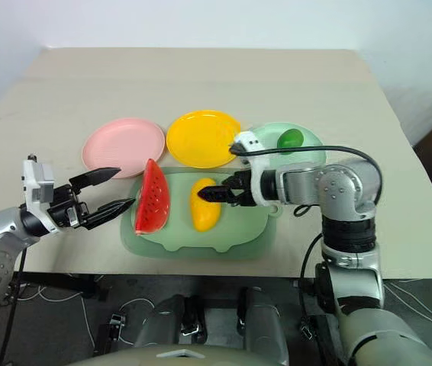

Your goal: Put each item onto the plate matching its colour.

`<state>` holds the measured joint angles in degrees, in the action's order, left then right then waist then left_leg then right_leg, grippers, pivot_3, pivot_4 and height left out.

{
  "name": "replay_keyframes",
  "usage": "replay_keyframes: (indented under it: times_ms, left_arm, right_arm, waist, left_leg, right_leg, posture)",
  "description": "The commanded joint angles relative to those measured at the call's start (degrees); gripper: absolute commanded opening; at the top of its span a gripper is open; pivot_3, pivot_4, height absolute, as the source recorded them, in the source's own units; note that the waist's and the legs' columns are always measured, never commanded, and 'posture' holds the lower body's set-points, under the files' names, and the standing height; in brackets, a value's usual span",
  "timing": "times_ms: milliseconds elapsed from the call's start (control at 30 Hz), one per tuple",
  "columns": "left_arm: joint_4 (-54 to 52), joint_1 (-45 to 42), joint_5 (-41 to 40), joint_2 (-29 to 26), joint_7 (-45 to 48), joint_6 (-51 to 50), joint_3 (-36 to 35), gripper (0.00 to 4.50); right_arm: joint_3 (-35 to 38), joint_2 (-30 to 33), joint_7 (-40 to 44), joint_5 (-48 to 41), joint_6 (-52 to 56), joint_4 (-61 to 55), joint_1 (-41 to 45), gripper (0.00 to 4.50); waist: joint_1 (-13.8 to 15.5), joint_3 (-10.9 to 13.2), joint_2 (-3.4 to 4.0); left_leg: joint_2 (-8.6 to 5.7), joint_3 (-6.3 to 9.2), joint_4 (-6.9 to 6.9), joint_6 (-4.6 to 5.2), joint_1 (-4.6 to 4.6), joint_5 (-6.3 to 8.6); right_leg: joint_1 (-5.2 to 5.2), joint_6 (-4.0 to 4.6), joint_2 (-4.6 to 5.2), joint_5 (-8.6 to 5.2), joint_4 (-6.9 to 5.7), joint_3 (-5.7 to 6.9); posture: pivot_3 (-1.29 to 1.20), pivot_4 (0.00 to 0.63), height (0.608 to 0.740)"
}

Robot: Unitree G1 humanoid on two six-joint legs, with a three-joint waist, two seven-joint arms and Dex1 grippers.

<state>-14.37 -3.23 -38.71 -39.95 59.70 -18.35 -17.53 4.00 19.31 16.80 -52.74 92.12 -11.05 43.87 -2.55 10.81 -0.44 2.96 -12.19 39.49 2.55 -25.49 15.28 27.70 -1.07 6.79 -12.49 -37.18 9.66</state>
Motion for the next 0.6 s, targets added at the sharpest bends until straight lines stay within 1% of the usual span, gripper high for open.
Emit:
replay_keyframes:
  times_ms: [33, 233, 367, 500, 600]
  left_arm:
    - [0.0, -0.7, 0.4, -1.3, 1.0, 1.1, -0.7, 4.50]
    - [0.4, -1.3, 0.4, -2.1, 1.8, 0.6, -0.8, 4.50]
    - [0.9, -2.5, 0.5, -2.4, 2.0, 0.1, -0.3, 4.50]
    - [1.4, -3.0, 0.7, -2.6, 2.2, 0.1, -0.1, 4.50]
    - [1.4, -3.6, 0.7, -2.4, 2.2, 0.1, 0.3, 4.50]
  right_arm:
    - [-1.1, -1.2, -4.4, -2.5, 0.4, 0.9, 2.0, 4.49]
    - [-3.5, -1.6, -8.7, -3.2, 0.4, 1.6, 2.5, 4.49]
    - [-7.6, -1.1, -8.5, -1.0, 0.4, -2.0, 1.8, 4.49]
    - [-7.7, -2.1, -8.2, 0.9, 0.4, -2.7, 1.6, 4.49]
    - [-9.7, -0.9, -6.9, 2.7, -0.4, -4.0, 1.6, 3.89]
  waist:
    - [0.1, 0.0, 0.00]
    - [0.1, 0.0, -0.01]
    - [0.0, 0.0, -0.01]
    - [0.1, 0.0, -0.01]
    - [0.1, 0.0, -0.01]
  left_leg:
    - [0.00, 0.00, -0.01, 0.00, 0.00, 0.00]
    - [-0.02, -0.01, -0.01, 0.00, 0.00, 0.00]
    - [-0.01, -0.01, -0.03, -0.01, 0.00, -0.01]
    - [-0.01, -0.02, -0.03, -0.01, 0.00, -0.01]
    - [-0.01, -0.03, -0.03, -0.02, 0.01, -0.01]
  right_leg:
    - [0.00, 0.00, 0.00, 0.00, 0.01, 0.00]
    - [-0.02, 0.00, 0.01, 0.00, 0.02, 0.00]
    - [-0.01, -0.01, 0.00, 0.00, 0.01, 0.00]
    - [-0.01, -0.01, -0.01, 0.00, 0.01, 0.00]
    - [-0.01, -0.02, -0.02, 0.00, 0.01, 0.00]
  posture:
    - [0.00, 0.150, 0.696]
    - [0.00, 0.150, 0.696]
    - [0.00, 0.150, 0.696]
    - [0.00, 0.150, 0.696]
    - [0.00, 0.150, 0.696]
